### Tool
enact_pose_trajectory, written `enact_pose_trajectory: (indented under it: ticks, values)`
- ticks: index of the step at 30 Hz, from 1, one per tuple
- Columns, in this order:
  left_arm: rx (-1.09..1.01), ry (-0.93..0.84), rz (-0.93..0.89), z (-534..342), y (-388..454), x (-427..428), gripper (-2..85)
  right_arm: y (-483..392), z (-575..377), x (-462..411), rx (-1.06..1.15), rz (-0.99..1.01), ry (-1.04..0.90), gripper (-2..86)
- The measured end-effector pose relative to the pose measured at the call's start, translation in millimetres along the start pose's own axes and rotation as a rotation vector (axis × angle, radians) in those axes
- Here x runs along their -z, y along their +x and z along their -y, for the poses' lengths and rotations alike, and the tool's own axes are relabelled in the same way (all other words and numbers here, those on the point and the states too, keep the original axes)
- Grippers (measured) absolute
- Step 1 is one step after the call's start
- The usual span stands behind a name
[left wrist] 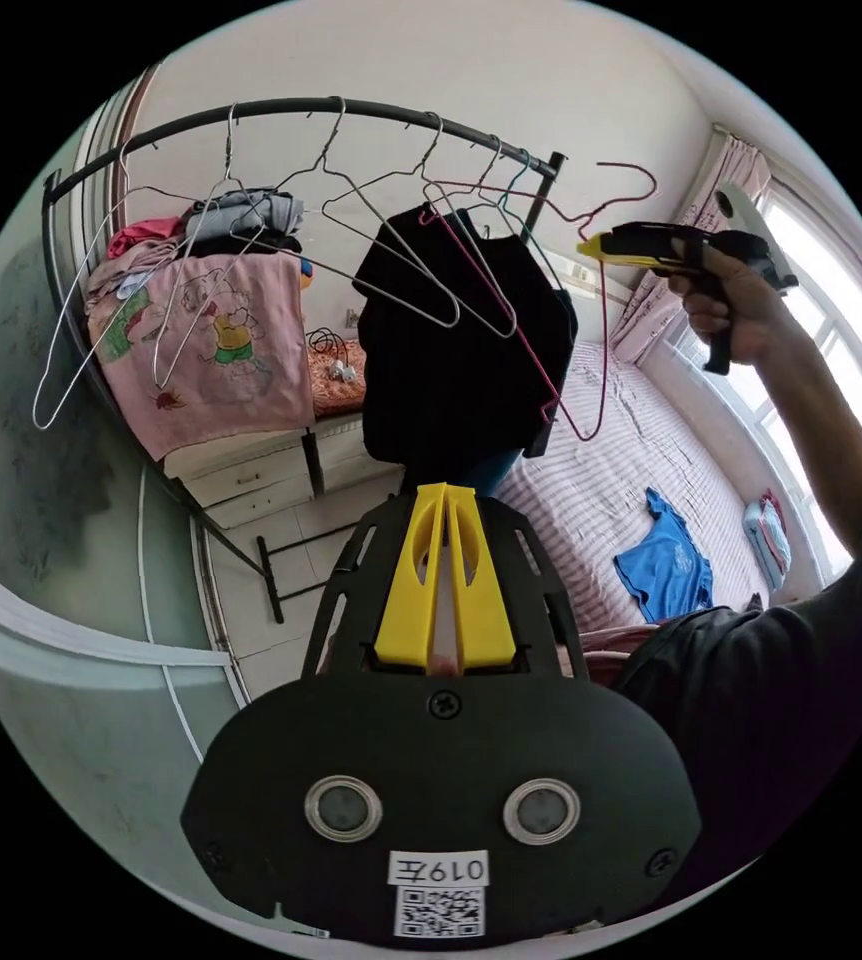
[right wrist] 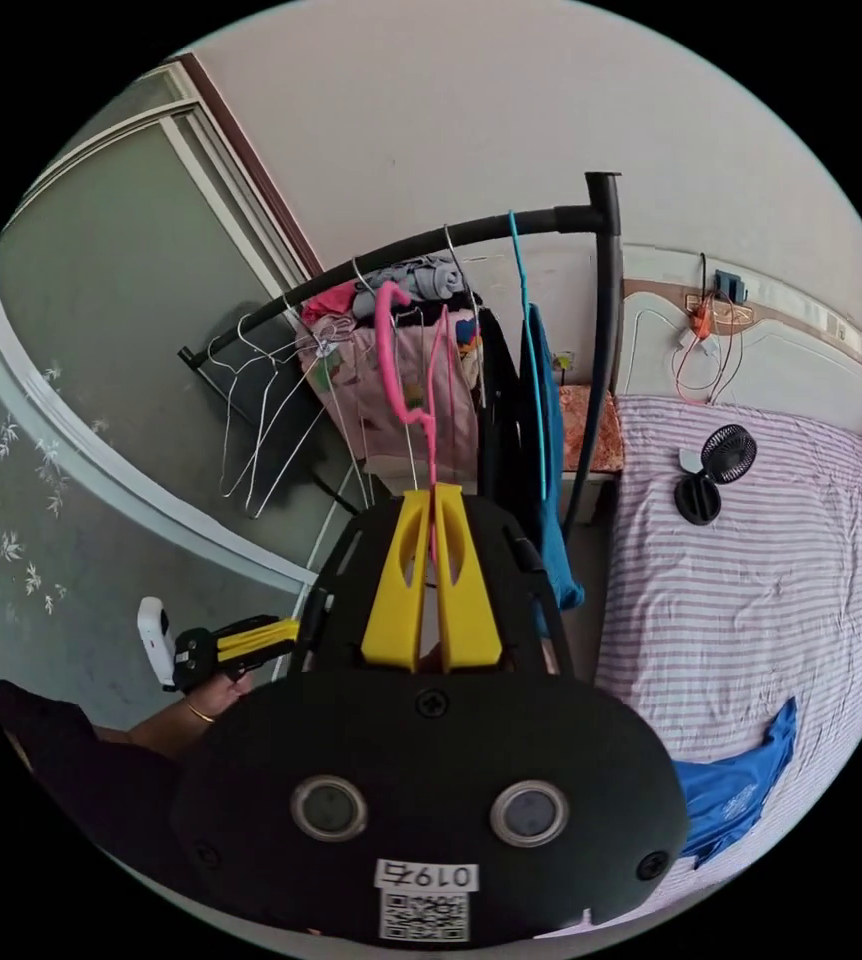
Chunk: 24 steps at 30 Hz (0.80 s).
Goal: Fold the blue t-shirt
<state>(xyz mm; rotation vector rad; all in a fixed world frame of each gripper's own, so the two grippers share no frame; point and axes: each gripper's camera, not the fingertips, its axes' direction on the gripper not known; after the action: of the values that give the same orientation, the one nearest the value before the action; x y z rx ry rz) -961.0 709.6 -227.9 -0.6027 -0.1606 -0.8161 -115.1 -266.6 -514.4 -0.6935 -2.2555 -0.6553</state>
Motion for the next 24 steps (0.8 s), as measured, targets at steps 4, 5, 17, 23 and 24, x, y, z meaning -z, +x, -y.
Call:
enact_pose_trajectory:
  ticks: [4,5,17,23,24]
  values:
    - [-0.043,0.004,-0.06,14,-28,-3,0.5,-28,36,-35,0.038,-0.084,-0.019,-1.0]
    - [-0.046,0.006,-0.068,16,-31,-3,0.5,-36,47,-43,0.04,-0.09,-0.019,-1.0]
    - [-0.098,0.031,-0.185,45,-60,-31,0.6,-74,115,-132,-0.061,-0.142,-0.15,-1.0]
    - [-0.152,0.022,-0.229,57,-49,-55,0.6,-80,100,-141,-0.058,-0.166,-0.143,-0.8]
    - [-0.17,0.015,-0.237,59,-44,-61,0.6,-83,95,-140,-0.036,-0.177,-0.137,-0.7]
